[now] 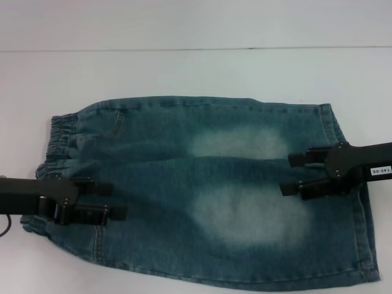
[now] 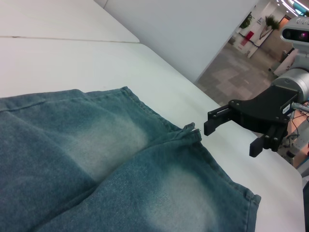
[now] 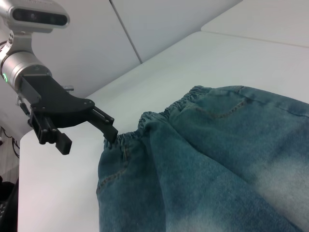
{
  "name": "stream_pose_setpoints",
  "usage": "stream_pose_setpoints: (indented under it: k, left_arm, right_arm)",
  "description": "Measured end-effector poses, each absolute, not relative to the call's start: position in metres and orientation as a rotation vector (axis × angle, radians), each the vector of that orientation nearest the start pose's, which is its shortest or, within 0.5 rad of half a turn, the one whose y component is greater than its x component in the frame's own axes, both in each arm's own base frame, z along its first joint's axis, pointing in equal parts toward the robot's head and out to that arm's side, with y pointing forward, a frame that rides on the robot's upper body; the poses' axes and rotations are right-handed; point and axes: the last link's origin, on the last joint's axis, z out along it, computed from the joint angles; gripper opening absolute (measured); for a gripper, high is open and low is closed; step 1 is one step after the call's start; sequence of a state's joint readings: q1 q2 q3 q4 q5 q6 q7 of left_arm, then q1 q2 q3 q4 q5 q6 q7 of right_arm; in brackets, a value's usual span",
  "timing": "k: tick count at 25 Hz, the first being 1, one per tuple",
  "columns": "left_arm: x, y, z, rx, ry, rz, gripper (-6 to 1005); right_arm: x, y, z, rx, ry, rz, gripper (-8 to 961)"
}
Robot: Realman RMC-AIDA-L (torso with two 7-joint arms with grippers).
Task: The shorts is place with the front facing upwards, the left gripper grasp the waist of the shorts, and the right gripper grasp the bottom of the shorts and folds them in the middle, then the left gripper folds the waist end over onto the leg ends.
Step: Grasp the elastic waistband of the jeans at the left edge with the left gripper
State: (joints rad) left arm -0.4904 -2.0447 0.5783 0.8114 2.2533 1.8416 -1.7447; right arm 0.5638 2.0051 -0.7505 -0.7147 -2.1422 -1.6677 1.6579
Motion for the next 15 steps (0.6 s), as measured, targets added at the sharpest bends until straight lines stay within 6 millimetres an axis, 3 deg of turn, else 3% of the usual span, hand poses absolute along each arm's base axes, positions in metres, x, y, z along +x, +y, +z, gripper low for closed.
stream_pose_setpoints:
  k: [15]
  left_arm:
    - [-0.2834,0.2918,0.0415,-2.835,-1.138,-0.539,872]
  right_arm:
    - [0.2652,0.3291,0.0205,-2.877,0.876,0.472,930]
